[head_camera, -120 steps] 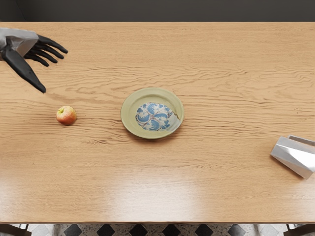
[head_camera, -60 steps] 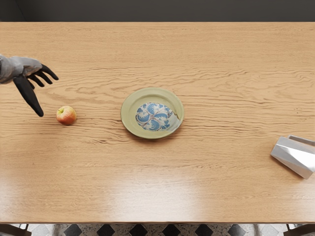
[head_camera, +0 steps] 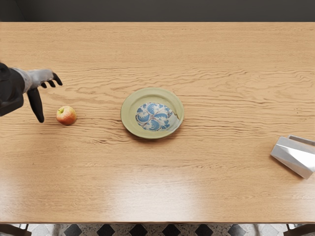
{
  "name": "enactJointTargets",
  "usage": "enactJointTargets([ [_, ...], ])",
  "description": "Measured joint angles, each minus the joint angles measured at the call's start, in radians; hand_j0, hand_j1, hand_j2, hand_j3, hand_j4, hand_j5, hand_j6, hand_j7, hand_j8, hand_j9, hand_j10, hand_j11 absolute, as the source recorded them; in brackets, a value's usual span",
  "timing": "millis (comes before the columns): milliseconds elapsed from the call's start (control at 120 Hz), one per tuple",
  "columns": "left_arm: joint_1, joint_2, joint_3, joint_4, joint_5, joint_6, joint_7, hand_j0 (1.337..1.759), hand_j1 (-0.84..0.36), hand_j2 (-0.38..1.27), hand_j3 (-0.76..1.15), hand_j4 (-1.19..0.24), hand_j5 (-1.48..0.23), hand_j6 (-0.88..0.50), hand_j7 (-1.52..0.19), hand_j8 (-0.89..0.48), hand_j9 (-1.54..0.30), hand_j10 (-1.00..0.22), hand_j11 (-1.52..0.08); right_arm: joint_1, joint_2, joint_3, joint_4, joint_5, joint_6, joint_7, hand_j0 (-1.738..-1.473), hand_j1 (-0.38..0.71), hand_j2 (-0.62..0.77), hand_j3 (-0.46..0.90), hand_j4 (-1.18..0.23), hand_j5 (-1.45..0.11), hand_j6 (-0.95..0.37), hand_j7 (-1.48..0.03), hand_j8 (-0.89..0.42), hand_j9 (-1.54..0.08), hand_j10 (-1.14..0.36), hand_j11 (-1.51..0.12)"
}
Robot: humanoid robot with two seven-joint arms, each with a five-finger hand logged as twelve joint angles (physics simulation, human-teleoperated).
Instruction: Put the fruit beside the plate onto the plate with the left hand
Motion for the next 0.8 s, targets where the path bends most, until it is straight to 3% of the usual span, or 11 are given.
enactJointTargets([
  [342, 0.099, -0.065, -0.042, 0.0, 0.261, 0.048, 0.018, 1.658, 0.05, 0.05, 0.0, -0.25, -0.32, -0.25, -0.32, -0.25, -0.32, -0.25, -0.32, 0.0, 0.0, 0.0, 0.0, 0.0, 0.0, 0.0, -1.658, -0.32, -0.01, 0.0, -0.03, -0.03, -0.03, -0.03, -0.03, -0.03, -0.03, -0.03],
  [800, 0.212, -0.092, -0.055, 0.034, 0.293, 0.169, 0.018, 1.658, 0.05, 0.05, 0.0, -0.25, -0.32, -0.25, -0.32, -0.25, -0.32, -0.25, -0.32, 0.0, 0.0, 0.0, 0.0, 0.0, 0.0, 0.0, -1.658, -0.32, -0.01, 0.0, -0.03, -0.03, -0.03, -0.03, -0.03, -0.03, -0.03, -0.03],
])
